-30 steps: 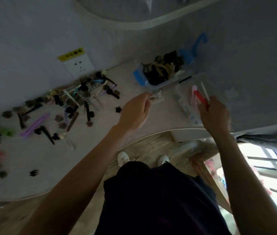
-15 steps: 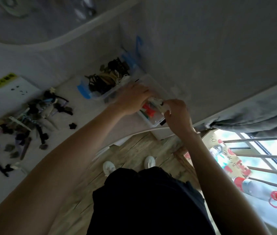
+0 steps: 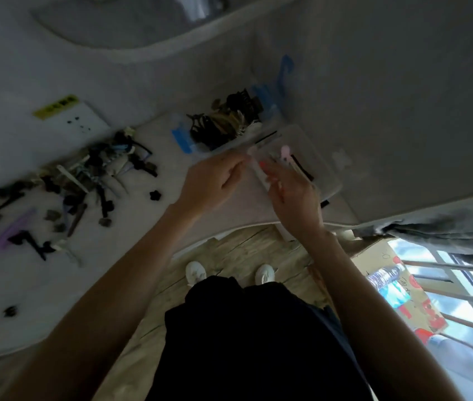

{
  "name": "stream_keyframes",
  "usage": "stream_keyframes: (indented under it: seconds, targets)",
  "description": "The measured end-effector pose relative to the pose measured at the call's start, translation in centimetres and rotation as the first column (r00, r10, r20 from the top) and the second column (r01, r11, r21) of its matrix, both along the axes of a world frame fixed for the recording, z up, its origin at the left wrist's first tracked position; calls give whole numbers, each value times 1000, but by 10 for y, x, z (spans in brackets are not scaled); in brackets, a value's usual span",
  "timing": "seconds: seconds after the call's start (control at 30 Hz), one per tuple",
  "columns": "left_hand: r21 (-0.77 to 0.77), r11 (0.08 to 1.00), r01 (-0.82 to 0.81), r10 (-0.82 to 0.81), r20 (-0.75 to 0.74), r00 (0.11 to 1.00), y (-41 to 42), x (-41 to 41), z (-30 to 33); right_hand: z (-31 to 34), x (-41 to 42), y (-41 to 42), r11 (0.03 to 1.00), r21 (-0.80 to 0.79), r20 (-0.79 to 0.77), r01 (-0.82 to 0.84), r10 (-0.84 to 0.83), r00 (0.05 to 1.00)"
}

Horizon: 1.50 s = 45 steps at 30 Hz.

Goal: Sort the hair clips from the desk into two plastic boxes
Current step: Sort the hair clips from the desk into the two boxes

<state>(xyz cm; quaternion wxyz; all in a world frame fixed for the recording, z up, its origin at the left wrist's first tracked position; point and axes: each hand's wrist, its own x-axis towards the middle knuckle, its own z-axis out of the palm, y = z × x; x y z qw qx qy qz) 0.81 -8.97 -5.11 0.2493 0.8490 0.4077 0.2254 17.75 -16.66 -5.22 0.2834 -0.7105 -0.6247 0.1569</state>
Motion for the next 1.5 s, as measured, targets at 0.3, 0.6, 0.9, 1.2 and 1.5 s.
stream_keyframes:
  seconds: [0.3, 0.6, 0.9, 1.2, 1.5]
  targets:
    - [-225, 695, -683, 622, -290, 728, -20, -216, -41, -33, -157, 77, 832, -203, 6, -516, 528, 849]
    - [-144, 604, -784, 698, -378, 608, 54, -274, -59, -65, -242, 176, 770, -346, 271, -536, 629, 729]
    - [-98, 785, -612, 554, -328, 765, 93, -279, -71, -67, -226, 167, 880, -379, 359, -287, 425, 831]
    - [-236, 717, -657, 618, -223, 754, 88, -282, -70, -62, -261, 191, 829, -367, 496, -421, 557, 666]
    - [-181, 692, -699, 719, 90, 689, 39, -297, -40, -48, -256, 188, 873, -146, 264, -465, 488, 832]
